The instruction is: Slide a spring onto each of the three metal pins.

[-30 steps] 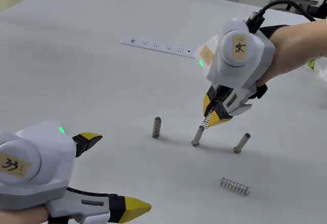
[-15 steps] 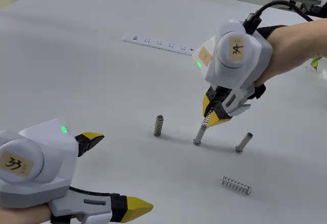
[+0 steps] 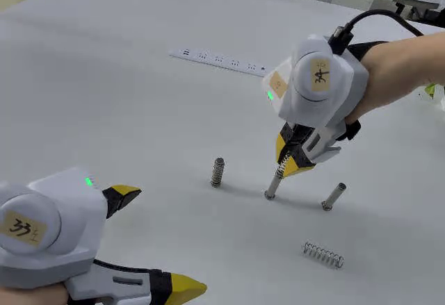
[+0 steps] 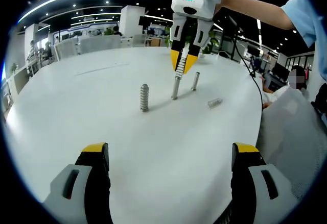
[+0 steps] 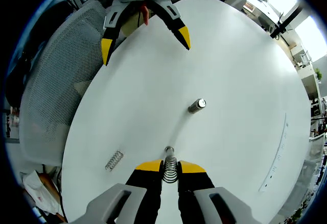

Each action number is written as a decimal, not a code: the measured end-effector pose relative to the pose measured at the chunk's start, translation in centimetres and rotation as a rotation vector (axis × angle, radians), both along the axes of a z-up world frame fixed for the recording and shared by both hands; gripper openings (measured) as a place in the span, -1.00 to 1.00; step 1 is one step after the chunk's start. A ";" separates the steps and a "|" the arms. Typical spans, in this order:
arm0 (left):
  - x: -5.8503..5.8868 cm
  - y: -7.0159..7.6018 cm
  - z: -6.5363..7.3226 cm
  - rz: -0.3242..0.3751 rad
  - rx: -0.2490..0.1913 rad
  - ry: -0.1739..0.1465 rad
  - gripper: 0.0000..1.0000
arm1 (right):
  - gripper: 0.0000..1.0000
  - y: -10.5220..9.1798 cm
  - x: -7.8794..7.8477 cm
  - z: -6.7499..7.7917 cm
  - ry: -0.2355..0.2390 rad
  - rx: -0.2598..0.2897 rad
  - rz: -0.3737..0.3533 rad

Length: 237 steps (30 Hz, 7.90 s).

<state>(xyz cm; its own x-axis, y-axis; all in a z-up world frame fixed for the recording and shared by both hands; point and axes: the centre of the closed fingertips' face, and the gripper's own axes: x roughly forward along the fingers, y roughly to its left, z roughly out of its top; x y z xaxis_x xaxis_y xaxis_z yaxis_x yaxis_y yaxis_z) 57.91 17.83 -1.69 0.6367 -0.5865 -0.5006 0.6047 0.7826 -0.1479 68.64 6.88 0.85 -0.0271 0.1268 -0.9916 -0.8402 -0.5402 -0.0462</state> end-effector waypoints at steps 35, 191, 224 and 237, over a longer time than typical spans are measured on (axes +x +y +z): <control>-1.2 0.3 -1.6 0.037 -0.023 0.037 0.96 | -0.85 -0.2 -0.2 -5.1 0.009 -0.061 0.017; 1.5 -9.3 -0.7 -0.383 0.146 -0.035 0.78 | 0.98 -15.0 -9.9 -3.5 0.086 0.680 -0.952; 3.7 -17.7 -2.4 -0.674 0.256 -0.021 -0.17 | 0.98 -15.3 -11.0 -3.7 0.103 0.754 -1.028; 3.9 -19.1 -3.2 -0.770 0.352 0.011 -0.38 | 0.98 -15.7 -11.6 -3.6 0.105 0.775 -1.059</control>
